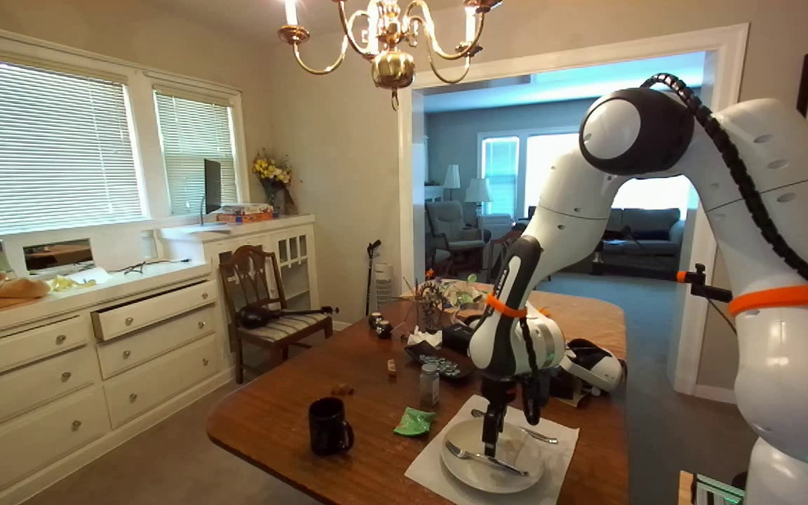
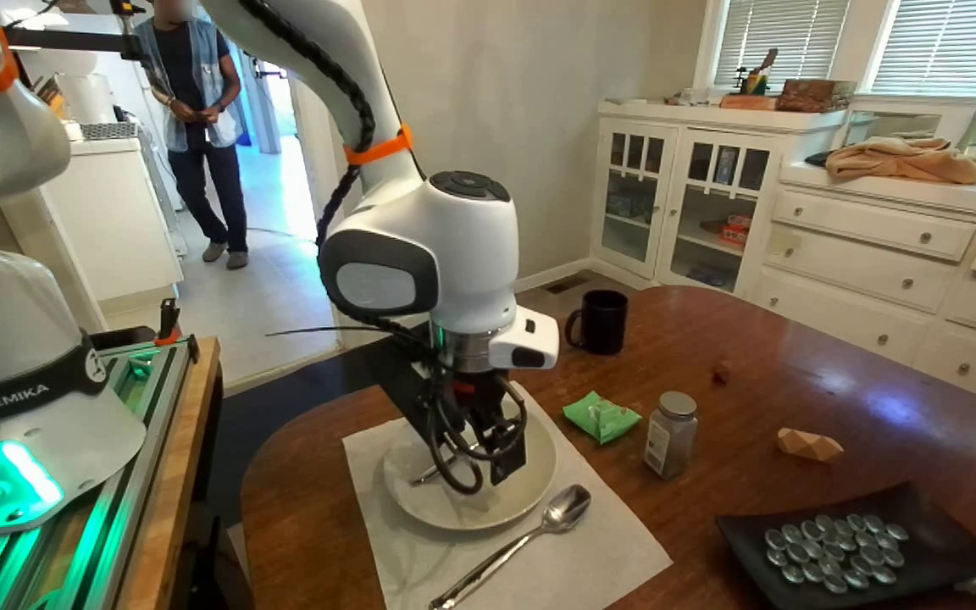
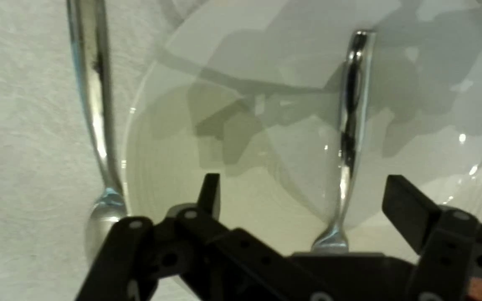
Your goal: Put the fork, spoon and small bottle on the plate
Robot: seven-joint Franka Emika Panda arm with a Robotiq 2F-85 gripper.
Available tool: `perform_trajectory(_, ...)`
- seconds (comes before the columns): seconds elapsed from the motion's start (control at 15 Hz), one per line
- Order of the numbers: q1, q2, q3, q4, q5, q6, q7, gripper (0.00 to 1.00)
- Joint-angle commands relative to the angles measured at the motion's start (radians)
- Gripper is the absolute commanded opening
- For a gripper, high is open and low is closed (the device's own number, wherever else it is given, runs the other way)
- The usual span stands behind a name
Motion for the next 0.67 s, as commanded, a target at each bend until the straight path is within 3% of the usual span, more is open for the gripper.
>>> perform_trajectory(0.0, -0.093, -0.106, 0.020, -0.094, -0.006, 0.071, -0.049, 0.98)
perform_trajectory(0.33, -0.180, -0.144, -0.052, -0.067, -0.053, -0.006, -0.180, 0.92)
perform_trajectory(0.47, -0.216, -0.134, -0.078, -0.026, -0.071, -0.060, -0.276, 1.00)
perform_trajectory(0.6, -0.257, -0.111, -0.073, 0.021, -0.040, -0.111, -0.394, 1.00)
